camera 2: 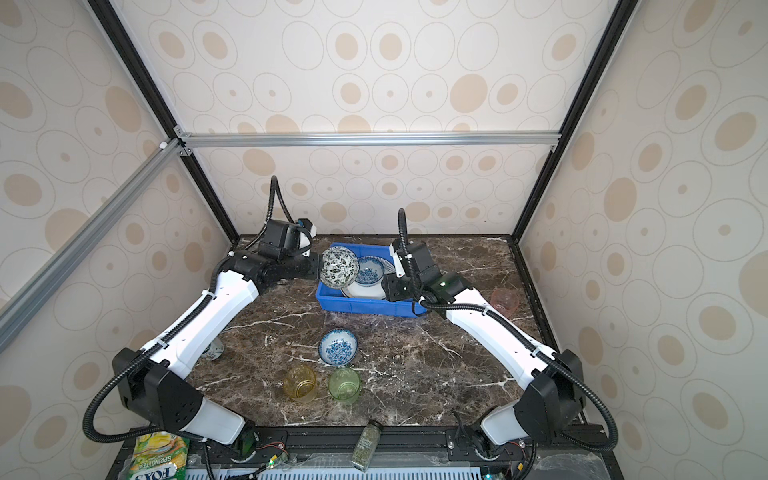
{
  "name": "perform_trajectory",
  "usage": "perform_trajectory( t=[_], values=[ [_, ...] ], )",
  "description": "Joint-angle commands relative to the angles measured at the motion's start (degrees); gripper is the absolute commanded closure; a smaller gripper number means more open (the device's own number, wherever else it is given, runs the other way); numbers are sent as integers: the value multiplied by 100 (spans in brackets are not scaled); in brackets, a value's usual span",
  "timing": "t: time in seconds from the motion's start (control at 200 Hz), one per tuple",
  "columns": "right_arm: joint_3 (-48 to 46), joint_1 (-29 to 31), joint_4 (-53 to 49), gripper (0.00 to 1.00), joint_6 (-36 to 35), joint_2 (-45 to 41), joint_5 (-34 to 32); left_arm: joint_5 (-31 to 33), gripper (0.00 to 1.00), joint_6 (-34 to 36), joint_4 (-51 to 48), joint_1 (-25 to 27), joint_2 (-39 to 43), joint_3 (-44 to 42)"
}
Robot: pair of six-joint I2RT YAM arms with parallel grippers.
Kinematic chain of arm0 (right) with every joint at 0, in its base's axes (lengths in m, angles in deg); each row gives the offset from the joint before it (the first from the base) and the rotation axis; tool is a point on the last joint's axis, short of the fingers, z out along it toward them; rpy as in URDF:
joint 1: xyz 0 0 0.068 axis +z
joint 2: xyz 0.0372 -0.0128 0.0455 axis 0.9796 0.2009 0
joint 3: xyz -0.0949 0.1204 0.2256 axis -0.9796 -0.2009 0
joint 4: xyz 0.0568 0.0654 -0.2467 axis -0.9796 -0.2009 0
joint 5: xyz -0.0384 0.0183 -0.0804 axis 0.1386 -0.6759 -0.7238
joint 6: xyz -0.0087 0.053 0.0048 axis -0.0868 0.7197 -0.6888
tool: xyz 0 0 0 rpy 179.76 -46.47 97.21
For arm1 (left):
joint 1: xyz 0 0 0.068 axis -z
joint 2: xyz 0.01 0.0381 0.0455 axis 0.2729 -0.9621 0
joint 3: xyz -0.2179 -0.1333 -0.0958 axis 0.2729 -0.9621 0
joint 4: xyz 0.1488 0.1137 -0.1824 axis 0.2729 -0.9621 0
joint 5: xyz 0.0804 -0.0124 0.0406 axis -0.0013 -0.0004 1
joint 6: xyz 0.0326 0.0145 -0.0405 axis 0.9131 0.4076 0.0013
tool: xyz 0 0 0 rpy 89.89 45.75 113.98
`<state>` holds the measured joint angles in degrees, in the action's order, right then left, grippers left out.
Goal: Place the mixed dishes into the plastic bin
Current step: 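Carry the green-leaf bowl with the left gripper over the bin, then lower the green-leaf bowl onto the floral bowl in the bin with the left gripper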
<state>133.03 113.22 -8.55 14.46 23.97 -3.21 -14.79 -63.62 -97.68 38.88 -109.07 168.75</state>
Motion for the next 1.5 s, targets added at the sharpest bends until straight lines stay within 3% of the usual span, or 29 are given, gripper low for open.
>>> perform_trajectory(
  t=[0.0,0.335,0.5,1.111,1.491],
  values=[
    [28,53,18,49,-78,12,-142,-166,100,137,336,-55,-103,468],
    [4,44,-98,49,-112,-108,-309,-422,100,130,640,-90,-821,842],
    [-13,44,-204,49,-165,-193,-441,-273,100,245,510,-90,-1224,1212],
    [-173,44,-403,49,-113,-485,-669,-728,100,364,176,-90,-2627,2299],
    [-253,44,-456,48,-69,-557,-739,-761,100,484,5,-90,-3002,2381]
  ],
)
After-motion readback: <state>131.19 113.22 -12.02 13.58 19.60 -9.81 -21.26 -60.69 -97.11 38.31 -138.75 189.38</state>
